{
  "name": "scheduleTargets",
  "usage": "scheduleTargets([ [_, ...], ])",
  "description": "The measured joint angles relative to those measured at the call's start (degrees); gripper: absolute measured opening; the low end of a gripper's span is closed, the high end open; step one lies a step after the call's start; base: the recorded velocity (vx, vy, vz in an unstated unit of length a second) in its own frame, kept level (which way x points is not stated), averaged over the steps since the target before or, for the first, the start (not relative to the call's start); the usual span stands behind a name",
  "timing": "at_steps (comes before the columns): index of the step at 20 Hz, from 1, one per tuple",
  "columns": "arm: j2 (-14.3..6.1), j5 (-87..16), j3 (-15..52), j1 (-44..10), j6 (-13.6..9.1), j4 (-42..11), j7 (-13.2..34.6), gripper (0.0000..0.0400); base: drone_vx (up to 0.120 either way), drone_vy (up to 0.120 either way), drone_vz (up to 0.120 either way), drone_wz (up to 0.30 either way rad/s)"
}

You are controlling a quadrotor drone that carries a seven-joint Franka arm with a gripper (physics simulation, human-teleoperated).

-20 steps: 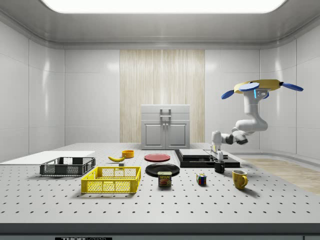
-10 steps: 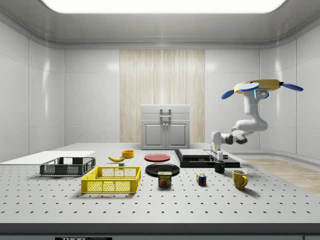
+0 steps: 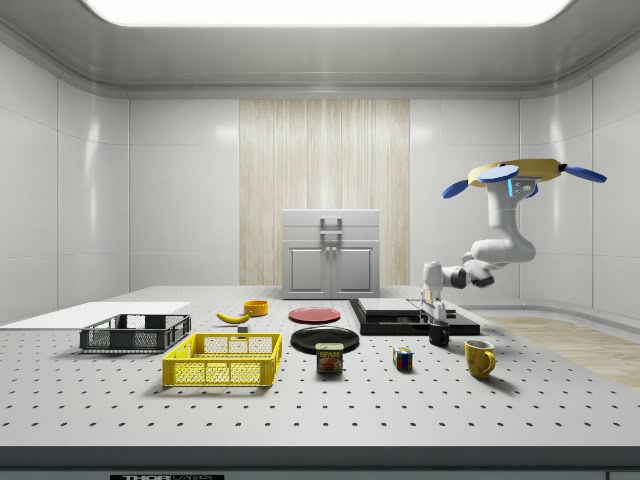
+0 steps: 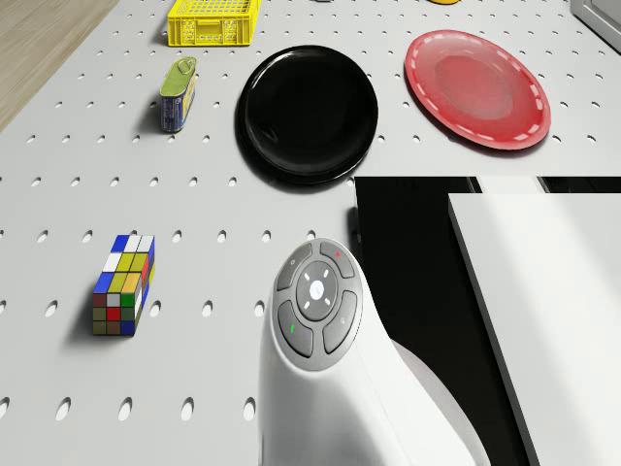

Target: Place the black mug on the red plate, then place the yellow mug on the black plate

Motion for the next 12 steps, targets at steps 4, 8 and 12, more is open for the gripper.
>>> scheduleTargets([
  [4,-0.24,2.23,2.27,-0.1,-0.89,-0.83,0.45,0.0111,0.0,0.0,0.11,0.0],
  [8,-0.58,3.77,3.79,-0.29,-1.24,-1.28,0.82,0.011,0.02,-0.02,0.12,0.0],
  [12,-1.02,4.63,4.54,-0.51,-1.13,-1.45,1.09,0.011,0.12,-0.12,0.12,0.0],
])
